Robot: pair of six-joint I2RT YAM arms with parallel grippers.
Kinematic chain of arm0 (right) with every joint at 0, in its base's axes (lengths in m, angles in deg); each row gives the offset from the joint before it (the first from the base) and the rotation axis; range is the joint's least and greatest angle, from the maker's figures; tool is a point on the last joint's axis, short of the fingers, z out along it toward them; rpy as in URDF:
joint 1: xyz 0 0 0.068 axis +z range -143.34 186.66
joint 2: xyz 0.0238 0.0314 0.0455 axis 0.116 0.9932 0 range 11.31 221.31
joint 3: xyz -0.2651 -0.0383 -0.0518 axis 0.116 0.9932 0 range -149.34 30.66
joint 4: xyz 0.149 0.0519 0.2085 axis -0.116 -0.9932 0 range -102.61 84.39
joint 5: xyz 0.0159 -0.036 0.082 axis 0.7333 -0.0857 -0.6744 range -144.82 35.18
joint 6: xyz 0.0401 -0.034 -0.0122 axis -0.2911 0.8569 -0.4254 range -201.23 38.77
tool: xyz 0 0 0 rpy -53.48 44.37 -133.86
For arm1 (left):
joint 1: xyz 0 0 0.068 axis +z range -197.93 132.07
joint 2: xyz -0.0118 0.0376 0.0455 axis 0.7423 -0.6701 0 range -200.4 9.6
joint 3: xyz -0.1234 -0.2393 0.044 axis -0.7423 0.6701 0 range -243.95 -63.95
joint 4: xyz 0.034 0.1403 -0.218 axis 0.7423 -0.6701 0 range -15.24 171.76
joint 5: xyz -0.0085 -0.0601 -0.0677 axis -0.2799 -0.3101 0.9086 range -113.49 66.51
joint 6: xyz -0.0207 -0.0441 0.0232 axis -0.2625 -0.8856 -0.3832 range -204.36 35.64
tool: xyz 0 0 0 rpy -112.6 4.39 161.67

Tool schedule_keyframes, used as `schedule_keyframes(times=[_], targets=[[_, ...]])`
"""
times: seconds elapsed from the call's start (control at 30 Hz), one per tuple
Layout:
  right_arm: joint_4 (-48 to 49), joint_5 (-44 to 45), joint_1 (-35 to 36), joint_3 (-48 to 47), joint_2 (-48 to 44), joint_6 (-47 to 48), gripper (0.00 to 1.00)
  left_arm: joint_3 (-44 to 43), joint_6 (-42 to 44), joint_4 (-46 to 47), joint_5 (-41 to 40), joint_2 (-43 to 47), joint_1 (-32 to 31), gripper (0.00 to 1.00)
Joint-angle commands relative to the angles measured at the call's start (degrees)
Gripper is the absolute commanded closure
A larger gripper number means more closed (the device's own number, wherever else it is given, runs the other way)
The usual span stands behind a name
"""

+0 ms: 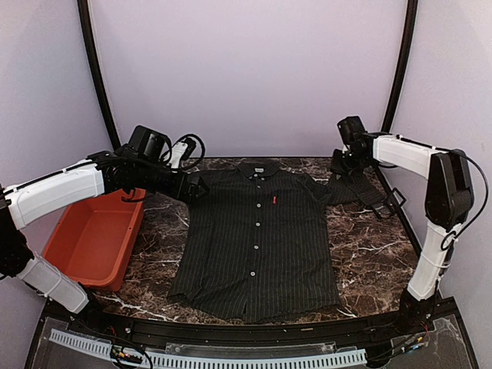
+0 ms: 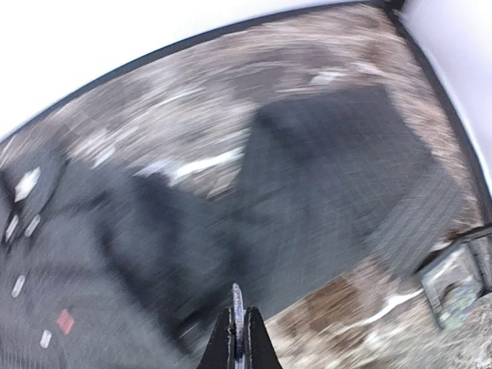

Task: Pin the brooch onto the clothing
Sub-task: Place the brooch on the flattened clothing.

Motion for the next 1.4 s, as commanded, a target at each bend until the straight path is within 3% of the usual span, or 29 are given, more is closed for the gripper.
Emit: schedule_keyframes(times=[0.0,0.17,0.4,1.07,1.37], targets=[[-5.48,1.31,9.66,-0.97,-2.15,3.93,0.99,1.45,-1.12,0.59,-0.30,1.22,1.25,0.01],[-11.25,2.87,20.48,-2.50,-0.01,3.91,0.98,2.25,-2.65,1.24,-1.02,1.97,3.24,0.01],[-15.70,3.56,28.04,-3.77,3.46,2.36,0.96,2.68,-3.04,1.69,-1.72,2.33,4.38,0.01],[-23.54,9.70,38.30,-15.53,18.90,1.03,0.91,2.61,-3.29,1.70,-1.36,1.35,4.66,0.01],[-25.66,11.27,42.09,-19.58,21.34,-0.17,0.81,2.62,-3.30,1.74,-1.14,1.58,4.75,0.01]])
